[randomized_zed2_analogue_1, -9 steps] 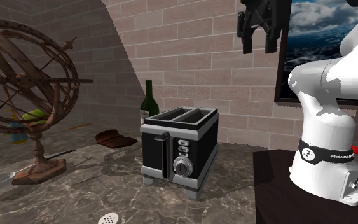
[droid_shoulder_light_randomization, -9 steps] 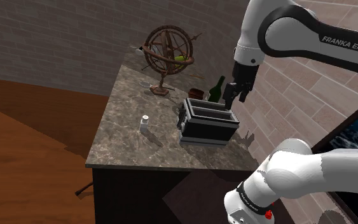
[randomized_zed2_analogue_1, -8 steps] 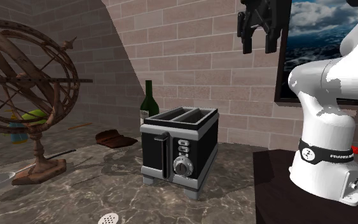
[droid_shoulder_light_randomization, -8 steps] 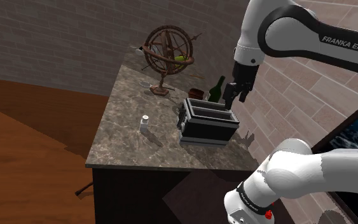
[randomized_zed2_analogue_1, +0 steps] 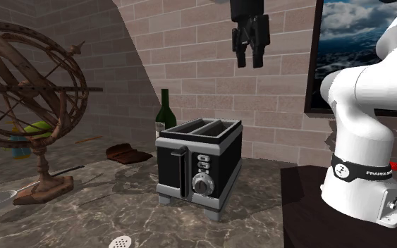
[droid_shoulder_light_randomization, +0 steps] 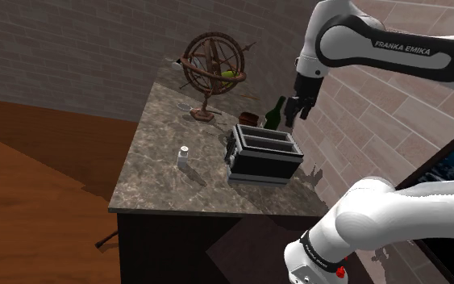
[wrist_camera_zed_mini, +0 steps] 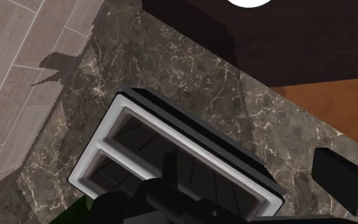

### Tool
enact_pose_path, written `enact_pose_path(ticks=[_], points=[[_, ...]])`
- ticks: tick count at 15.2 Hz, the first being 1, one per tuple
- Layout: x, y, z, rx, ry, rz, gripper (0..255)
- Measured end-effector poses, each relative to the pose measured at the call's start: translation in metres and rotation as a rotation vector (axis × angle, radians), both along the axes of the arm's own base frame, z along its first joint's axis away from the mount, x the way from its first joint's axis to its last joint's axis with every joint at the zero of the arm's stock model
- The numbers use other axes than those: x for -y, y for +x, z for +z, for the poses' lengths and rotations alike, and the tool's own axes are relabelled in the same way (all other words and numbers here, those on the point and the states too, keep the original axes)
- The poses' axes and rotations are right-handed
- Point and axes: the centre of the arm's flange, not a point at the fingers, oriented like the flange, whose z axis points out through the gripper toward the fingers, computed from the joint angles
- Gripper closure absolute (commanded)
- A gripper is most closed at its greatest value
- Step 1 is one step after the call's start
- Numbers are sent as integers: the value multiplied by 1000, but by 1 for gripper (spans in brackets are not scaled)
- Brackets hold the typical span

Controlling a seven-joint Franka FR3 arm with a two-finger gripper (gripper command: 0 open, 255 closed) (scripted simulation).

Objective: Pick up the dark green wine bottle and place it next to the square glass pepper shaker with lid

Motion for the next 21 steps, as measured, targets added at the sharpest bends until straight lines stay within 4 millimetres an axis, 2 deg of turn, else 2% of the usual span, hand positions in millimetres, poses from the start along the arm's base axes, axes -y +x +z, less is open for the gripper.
enact_pose_path(ticks=[8, 15, 21], points=[[90, 45, -11, 20, 23, 53, 0], [169, 95, -25, 38, 42, 98, 0], [238, 134, -29, 53, 58, 137, 0]])
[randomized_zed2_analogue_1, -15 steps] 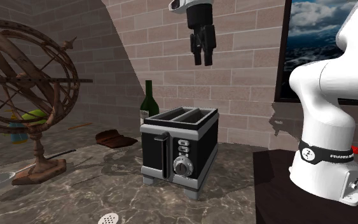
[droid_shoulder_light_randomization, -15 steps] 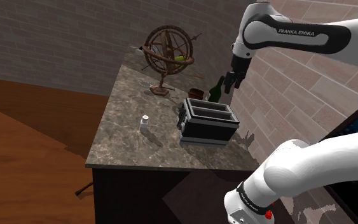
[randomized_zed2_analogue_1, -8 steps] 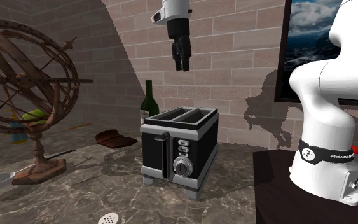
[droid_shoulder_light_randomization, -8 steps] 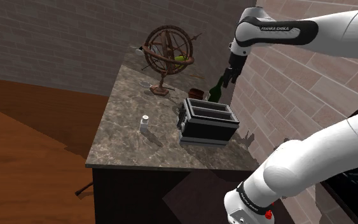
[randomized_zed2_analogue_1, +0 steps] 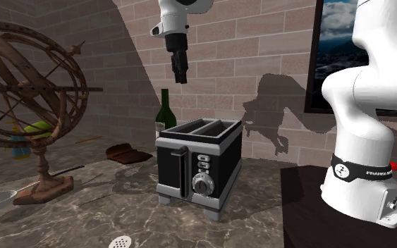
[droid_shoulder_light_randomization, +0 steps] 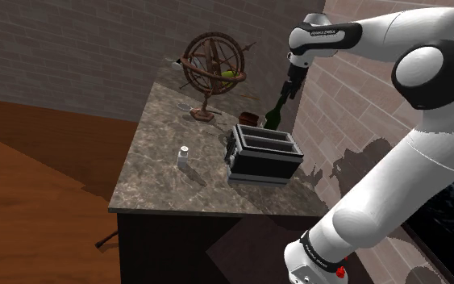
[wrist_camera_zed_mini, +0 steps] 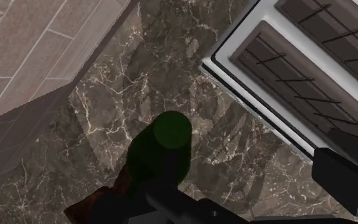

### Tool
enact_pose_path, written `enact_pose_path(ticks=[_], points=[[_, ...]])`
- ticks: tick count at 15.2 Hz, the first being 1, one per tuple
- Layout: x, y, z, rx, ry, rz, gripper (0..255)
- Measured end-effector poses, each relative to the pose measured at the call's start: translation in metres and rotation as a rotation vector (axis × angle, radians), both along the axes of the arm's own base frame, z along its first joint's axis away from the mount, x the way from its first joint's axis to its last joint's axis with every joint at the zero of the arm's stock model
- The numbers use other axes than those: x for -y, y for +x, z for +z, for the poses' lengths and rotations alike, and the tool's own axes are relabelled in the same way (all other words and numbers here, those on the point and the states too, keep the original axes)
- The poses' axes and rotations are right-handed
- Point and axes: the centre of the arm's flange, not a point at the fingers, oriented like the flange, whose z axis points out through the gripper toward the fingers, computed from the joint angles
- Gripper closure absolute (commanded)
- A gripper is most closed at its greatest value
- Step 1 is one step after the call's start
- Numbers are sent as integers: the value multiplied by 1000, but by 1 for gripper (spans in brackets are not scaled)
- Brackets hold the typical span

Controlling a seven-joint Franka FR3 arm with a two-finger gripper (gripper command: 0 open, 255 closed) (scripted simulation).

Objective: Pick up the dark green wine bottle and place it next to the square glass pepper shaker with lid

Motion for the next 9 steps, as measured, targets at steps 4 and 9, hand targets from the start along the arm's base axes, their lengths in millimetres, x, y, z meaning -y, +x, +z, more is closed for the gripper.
enact_pose_path(ticks=[4, 9], points=[[41, 29, -4, 9, 10, 26, 0], [76, 57, -22, 17, 19, 49, 0]])
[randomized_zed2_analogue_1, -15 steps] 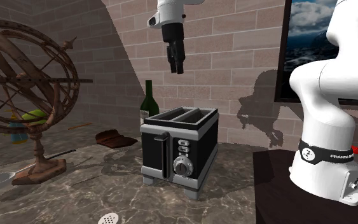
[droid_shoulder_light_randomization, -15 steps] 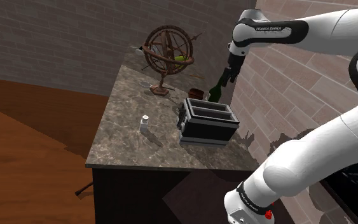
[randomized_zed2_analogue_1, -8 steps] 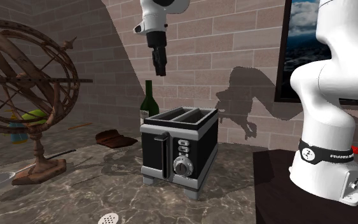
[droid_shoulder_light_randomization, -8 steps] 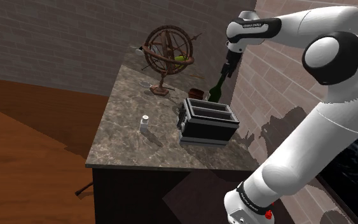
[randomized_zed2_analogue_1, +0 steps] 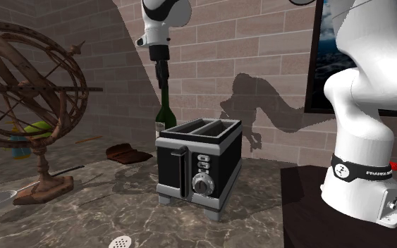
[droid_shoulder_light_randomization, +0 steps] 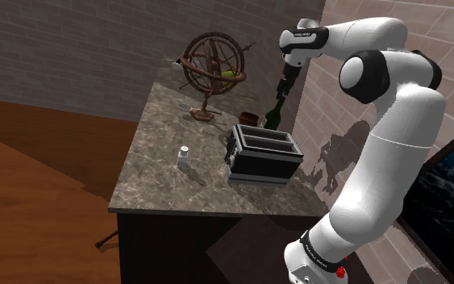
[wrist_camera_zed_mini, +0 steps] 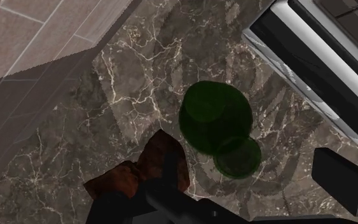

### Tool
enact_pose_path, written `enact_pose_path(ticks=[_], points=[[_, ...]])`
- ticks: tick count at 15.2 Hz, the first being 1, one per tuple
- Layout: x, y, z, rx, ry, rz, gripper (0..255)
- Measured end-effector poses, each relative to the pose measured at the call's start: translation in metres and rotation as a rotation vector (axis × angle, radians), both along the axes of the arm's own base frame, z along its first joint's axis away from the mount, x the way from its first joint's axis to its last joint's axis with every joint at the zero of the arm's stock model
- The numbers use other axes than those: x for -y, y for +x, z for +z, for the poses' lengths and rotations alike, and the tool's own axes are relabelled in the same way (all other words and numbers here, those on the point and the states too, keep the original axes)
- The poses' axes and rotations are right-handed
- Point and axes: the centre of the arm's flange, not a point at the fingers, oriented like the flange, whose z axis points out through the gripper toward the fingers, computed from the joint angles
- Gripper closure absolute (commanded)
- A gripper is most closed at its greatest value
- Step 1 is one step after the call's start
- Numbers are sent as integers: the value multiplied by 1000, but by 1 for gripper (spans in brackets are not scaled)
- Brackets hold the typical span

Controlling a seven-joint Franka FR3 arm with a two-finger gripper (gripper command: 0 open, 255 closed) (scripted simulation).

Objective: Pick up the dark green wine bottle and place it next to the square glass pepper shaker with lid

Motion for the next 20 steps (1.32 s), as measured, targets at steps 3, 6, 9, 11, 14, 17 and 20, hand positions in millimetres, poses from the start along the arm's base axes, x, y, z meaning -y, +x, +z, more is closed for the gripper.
enact_pose_path(ticks=[3, 6, 9, 11, 14, 17, 20], points=[[3, 0, -15, 1, 1, 2, 0], [5, -1, -31, 1, 1, 2, 0], [4, -1, -33, 1, 0, 2, 0], [4, -2, -33, 1, 0, 2, 0], [4, -2, -33, 1, 0, 2, 255], [4, -2, -33, 2, 0, 2, 255], [4, -2, -33, 2, 0, 2, 255]])
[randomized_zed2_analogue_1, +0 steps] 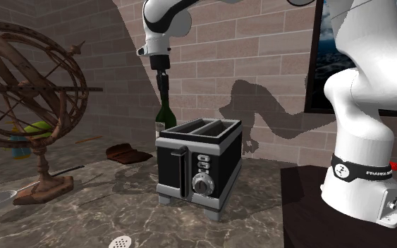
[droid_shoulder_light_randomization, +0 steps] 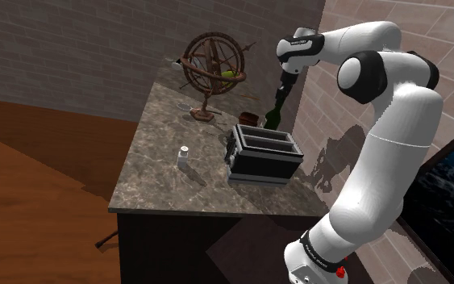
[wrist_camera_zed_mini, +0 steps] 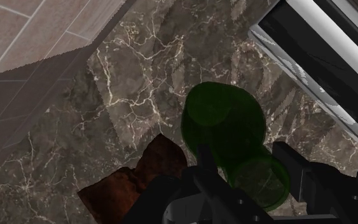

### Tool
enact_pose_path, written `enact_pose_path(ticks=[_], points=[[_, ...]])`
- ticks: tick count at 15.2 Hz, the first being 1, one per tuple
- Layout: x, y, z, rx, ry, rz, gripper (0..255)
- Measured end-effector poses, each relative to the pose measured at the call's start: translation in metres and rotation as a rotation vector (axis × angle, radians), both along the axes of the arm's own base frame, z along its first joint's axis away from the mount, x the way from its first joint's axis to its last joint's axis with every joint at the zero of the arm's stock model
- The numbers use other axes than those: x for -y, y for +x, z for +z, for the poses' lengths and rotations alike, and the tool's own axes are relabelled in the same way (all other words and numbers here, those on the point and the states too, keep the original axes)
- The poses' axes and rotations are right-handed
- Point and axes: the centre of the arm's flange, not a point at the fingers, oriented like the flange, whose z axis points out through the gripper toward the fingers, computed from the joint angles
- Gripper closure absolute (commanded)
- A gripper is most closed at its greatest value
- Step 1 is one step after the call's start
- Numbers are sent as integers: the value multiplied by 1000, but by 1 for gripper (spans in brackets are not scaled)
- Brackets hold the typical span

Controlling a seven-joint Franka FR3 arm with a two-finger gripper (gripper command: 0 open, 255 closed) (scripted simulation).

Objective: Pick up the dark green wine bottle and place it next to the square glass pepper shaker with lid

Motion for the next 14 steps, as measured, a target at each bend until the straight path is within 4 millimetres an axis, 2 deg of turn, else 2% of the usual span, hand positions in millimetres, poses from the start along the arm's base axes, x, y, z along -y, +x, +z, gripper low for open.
enact_pose_path(ticks=[5, 14], points=[[0, -1, 6, -1, 0, 0, 255], [0, 1, 52, 0, 0, 0, 255]])
